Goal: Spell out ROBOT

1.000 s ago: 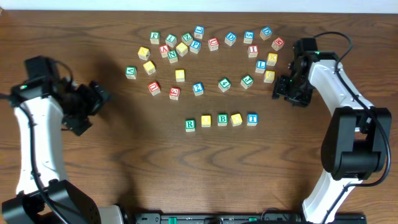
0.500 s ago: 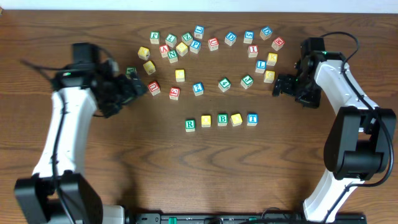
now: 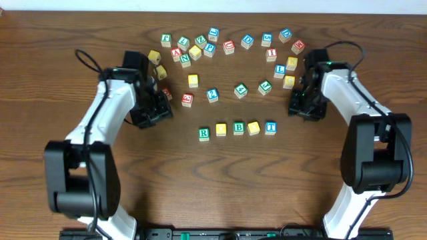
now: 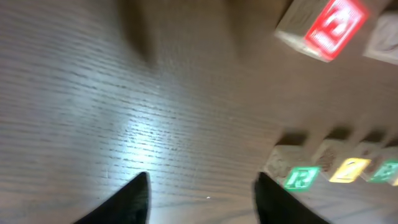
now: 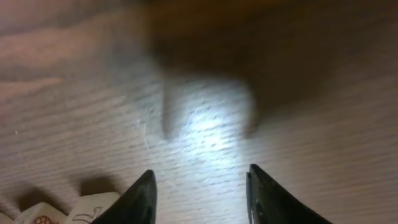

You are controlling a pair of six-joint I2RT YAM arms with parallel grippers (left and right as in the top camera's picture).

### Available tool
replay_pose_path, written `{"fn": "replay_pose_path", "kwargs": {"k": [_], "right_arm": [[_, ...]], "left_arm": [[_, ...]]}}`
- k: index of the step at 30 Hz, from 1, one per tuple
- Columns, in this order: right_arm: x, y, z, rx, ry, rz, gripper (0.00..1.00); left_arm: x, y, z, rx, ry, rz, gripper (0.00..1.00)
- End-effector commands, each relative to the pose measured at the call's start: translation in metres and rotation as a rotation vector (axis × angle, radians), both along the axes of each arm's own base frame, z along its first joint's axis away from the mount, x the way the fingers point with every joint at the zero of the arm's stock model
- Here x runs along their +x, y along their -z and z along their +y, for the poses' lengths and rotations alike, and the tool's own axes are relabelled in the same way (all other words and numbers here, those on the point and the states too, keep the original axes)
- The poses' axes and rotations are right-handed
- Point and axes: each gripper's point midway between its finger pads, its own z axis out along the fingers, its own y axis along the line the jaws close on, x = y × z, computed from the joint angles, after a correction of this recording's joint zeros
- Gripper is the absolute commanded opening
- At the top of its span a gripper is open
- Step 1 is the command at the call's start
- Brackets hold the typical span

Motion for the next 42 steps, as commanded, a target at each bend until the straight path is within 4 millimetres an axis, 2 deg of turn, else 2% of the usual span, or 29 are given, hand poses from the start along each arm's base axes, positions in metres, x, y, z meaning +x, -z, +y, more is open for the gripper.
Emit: {"fn": "replay_pose_path", "kwargs": {"k": [1, 3, 6, 11, 12, 14, 22, 23, 25, 29, 38, 42], "right_arm": [[-0.009, 0.01, 0.009, 0.0, 0.001, 0.033, 0.38], [-0.013, 0.012, 0.015, -0.001, -0.016, 0.039, 0.35], [-0.018, 0.016, 0.025, -0.003, -0.046, 0.047, 0.19], [-0.02, 0.019, 0.035, -0.003, -0.052, 0.044, 0.16], [-0.02, 0.019, 0.037, -0.003, -0.056, 0.041, 0.16], [-0.019, 0.019, 0.039, -0.005, -0.059, 0.036, 0.16], [-0.015, 0.019, 0.027, -0.028, -0.035, 0.023, 0.17], [-0.014, 0.019, 0.025, -0.028, -0.029, 0.023, 0.15], [-0.014, 0.019, 0.022, -0.028, -0.02, 0.023, 0.01], [-0.013, 0.019, 0.02, -0.028, -0.014, 0.023, 0.01], [-0.016, 0.019, 0.028, -0.027, -0.024, 0.029, 0.01], [-0.022, 0.019, 0.04, 0.014, -0.022, 0.053, 0.01]], "left_arm": [[-0.009, 0.018, -0.003, 0.022, 0.008, 0.065, 0.43], [-0.014, 0.023, -0.006, 0.026, 0.019, 0.094, 0.32], [-0.023, 0.025, -0.012, 0.031, 0.041, 0.131, 0.26], [-0.026, 0.025, -0.02, 0.034, 0.066, 0.134, 0.25], [-0.027, 0.025, -0.021, 0.034, 0.071, 0.134, 0.21], [-0.027, 0.026, -0.023, 0.035, 0.077, 0.133, 0.08], [-0.027, 0.026, -0.024, 0.035, 0.081, 0.13, 0.08], [-0.027, 0.026, -0.024, 0.034, 0.08, 0.13, 0.08], [-0.026, 0.026, -0.024, 0.034, 0.08, 0.129, 0.07], [-0.026, 0.026, -0.024, 0.033, 0.08, 0.126, 0.07], [-0.034, 0.03, -0.022, 0.041, 0.073, 0.154, 0.07], [-0.037, 0.034, -0.022, 0.044, 0.041, 0.171, 0.07]]}}
